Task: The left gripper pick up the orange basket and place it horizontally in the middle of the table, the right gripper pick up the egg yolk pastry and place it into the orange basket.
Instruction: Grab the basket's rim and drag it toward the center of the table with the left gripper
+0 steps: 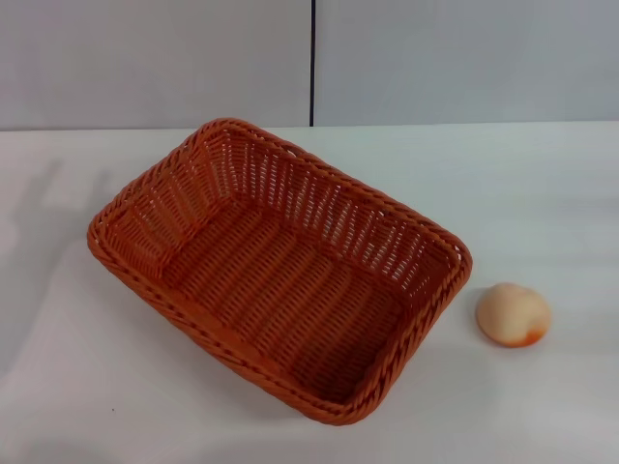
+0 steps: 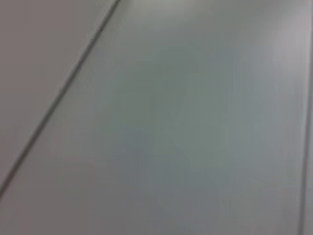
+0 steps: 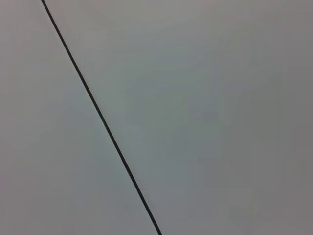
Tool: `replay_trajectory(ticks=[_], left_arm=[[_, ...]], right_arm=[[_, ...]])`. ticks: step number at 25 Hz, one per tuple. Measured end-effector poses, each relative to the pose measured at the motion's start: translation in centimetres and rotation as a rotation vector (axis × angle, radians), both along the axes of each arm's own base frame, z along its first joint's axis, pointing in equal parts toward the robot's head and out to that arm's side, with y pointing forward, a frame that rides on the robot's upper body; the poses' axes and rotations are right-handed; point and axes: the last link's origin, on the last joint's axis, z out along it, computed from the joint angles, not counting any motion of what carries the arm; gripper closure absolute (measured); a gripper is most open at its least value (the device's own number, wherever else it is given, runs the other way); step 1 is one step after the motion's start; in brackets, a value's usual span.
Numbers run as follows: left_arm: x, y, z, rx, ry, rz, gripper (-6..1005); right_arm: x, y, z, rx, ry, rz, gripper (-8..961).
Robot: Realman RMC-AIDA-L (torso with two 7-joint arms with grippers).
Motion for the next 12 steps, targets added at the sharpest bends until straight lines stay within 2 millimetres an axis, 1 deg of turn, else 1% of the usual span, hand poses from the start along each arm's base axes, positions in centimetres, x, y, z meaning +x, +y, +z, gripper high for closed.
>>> replay_trajectory(ticks=[5, 6, 7, 8, 9, 10, 11, 12], left_arm=[[1.8, 2.8, 2.6, -0.202, 0.041, -0.175, 249], [1.8, 2.8, 2.6, -0.202, 0.041, -0.175, 249], [3.0, 4.0, 3.4, -0.304, 0.090, -0.231, 249], [3.5, 4.5, 3.9, -0.341, 0.115, -0.246, 249], [4.5, 5.4, 4.5, -0.425, 0.164, -0.266, 249], [5.0, 5.8, 4.8, -0.458, 0.189, -0.269, 249], [5.0, 5.8, 4.8, -0.458, 0.189, -0.269, 249], [6.4, 6.8, 5.0, -0.553, 0.256, -0.274, 249]], right_arm=[[0.0, 0.0, 0.0, 0.002, 0.001, -0.002, 222], [0.1, -0.1, 0.0, 0.003, 0.002, -0.004, 222], [0.1, -0.1, 0.0, 0.004, 0.002, -0.005, 222], [0.2, -0.2, 0.0, 0.005, 0.003, -0.007, 222], [0.2, -0.2, 0.0, 0.006, 0.004, -0.009, 222], [0.2, -0.3, 0.0, 0.007, 0.005, -0.011, 222], [0.3, -0.4, 0.0, 0.007, 0.005, -0.014, 223], [0.4, -0.5, 0.0, 0.008, 0.007, -0.017, 223]])
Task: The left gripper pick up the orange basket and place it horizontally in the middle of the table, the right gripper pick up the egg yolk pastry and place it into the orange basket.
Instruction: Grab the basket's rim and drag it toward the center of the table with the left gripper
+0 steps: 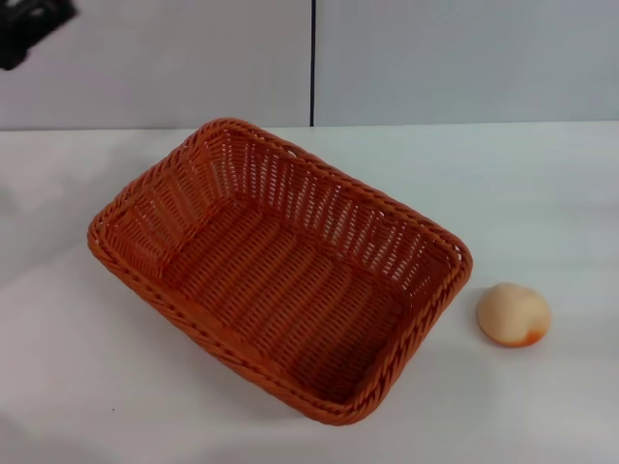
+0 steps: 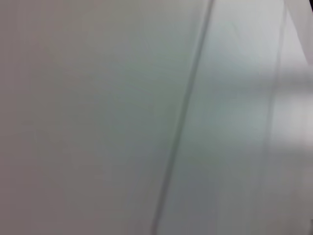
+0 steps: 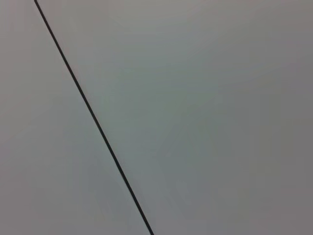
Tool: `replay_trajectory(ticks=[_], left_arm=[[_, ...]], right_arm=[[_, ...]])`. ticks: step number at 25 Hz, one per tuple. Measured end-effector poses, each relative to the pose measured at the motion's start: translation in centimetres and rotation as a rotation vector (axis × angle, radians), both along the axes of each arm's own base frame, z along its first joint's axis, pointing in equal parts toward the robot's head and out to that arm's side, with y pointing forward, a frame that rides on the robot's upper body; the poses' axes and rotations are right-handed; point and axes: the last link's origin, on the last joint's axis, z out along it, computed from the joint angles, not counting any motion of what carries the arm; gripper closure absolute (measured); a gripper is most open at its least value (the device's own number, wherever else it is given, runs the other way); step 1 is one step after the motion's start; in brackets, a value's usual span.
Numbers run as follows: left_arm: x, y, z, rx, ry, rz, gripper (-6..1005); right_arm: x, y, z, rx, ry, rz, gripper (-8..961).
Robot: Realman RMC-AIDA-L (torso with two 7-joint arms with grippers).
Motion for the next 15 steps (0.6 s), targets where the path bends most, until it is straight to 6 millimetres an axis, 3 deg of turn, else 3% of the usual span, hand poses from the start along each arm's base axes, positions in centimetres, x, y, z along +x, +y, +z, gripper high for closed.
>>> replay_trajectory(ticks=[8, 15], left_arm=[[3.6, 2.8, -0.9, -0.202, 0.319, 0.060, 249], [4.9, 4.5, -0.4, -0.256, 0.546, 0.177, 250]], right_arm=[[0.3, -0.3, 0.1, 0.006, 0.004, -0.011, 223], [0.4, -0.5, 0.0, 0.006, 0.006, -0.017, 223]])
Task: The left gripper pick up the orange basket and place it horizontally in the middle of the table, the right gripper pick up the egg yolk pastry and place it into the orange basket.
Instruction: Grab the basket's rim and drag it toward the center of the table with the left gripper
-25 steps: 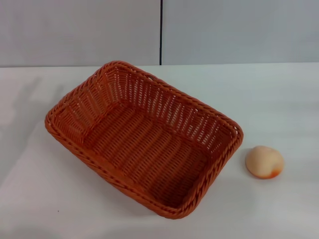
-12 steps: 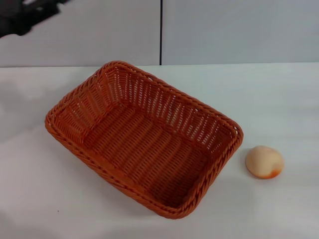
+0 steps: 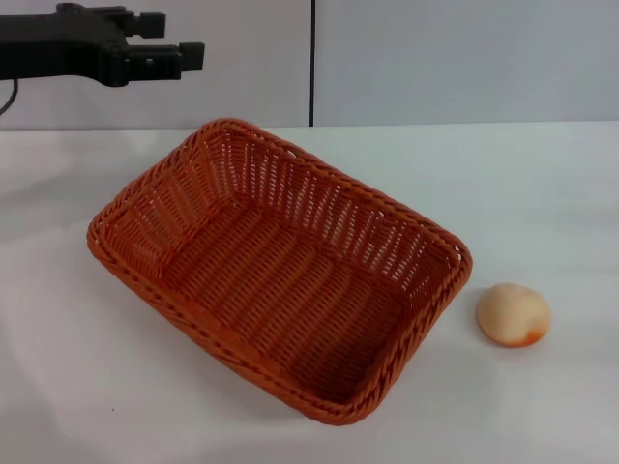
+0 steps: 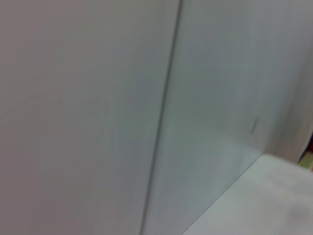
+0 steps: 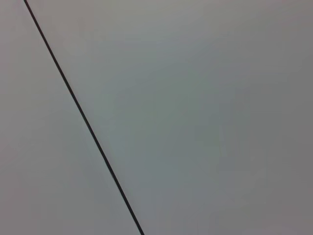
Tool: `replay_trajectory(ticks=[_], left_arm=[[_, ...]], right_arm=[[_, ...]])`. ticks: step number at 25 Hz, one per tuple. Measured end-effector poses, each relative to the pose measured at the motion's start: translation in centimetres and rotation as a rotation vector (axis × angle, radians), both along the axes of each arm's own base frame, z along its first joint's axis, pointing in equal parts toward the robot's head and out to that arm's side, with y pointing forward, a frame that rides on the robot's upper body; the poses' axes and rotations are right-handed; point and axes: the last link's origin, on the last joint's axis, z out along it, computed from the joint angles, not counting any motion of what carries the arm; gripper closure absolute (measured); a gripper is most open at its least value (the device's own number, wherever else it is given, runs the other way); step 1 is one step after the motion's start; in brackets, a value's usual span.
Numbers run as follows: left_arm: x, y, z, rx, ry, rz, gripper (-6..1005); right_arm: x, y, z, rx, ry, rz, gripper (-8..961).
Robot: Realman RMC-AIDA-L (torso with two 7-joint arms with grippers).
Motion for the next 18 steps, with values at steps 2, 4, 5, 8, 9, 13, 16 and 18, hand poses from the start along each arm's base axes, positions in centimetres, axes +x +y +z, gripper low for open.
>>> replay_trajectory(ticks=[2, 4, 5, 8, 9, 13, 16, 18], left_arm=[[-0.1, 0.2, 0.3, 0.008, 0.036, 0.020, 250], [-0.4, 0.2, 0.4, 0.014, 0.076, 0.041, 250], [-0.6, 0.2, 0.5, 0.014, 0.091, 0.051, 253], [-1.7, 0.1, 0.3, 0.001, 0.151, 0.101, 260], [-1.7, 0.1, 0.3, 0.001, 0.151, 0.101, 260], [-2.4, 0.2, -0.4, -0.027, 0.223, 0.144, 259], [-2.7, 0.2, -0.8, -0.039, 0.246, 0.158, 259], [-2.7, 0.2, -1.1, -0.047, 0.251, 0.160, 259]], right_arm=[[0.1, -0.1, 0.0, 0.000, 0.000, -0.003, 223], [0.2, -0.2, 0.0, 0.000, 0.000, -0.006, 223], [0.2, -0.3, 0.0, 0.000, 0.000, -0.008, 223], [0.3, -0.5, 0.0, -0.001, 0.002, -0.012, 223], [0.3, -0.5, 0.0, -0.001, 0.002, -0.012, 223], [0.3, -0.5, -0.1, -0.002, 0.005, -0.013, 223], [0.3, -0.5, -0.2, -0.003, 0.005, -0.013, 223], [0.3, -0.6, -0.3, -0.005, 0.008, -0.012, 223]])
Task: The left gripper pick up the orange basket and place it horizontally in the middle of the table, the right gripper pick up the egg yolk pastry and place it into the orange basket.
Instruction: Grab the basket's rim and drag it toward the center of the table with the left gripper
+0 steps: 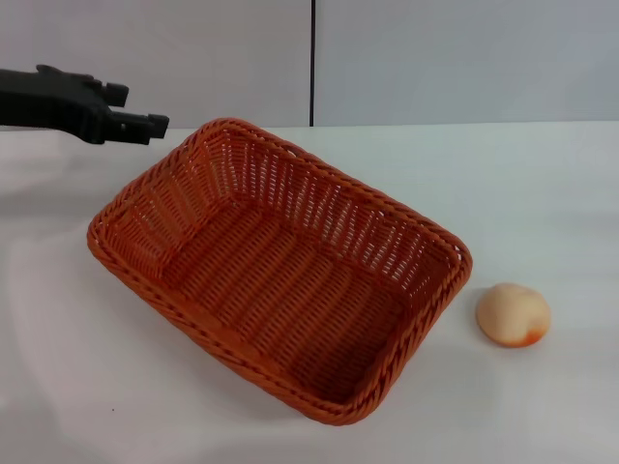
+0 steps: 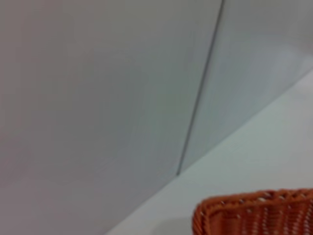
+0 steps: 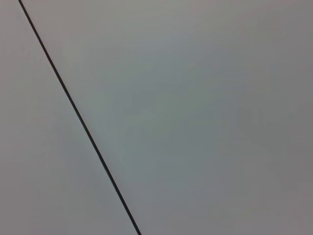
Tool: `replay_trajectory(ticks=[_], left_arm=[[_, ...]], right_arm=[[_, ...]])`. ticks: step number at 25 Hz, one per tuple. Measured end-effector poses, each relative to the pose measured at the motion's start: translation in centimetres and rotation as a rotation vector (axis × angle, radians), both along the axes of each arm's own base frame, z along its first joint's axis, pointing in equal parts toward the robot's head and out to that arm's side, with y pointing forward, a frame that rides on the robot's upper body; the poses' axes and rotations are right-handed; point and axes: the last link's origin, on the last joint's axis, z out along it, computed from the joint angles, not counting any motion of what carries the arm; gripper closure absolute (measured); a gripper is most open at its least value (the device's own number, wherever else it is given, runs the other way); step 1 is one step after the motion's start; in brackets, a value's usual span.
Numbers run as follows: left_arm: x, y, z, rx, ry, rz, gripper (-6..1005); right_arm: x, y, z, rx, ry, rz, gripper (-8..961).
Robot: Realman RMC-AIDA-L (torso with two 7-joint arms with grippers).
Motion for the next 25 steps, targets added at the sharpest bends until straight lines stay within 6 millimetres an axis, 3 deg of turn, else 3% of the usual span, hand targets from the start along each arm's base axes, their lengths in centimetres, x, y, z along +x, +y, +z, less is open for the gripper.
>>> replay_trajectory(ticks=[12, 25], left_arm=[[-0.6, 0.6, -3.5, -0.059, 0.111, 0.064, 260], [-1.2, 1.0, -5.1, -0.083, 0.121, 0.090, 259]], right_arm=[[0.1, -0.1, -0.5, -0.010, 0.009, -0.010, 222], [0.2, 0.1, -0.6, -0.016, 0.012, -0.021, 222]])
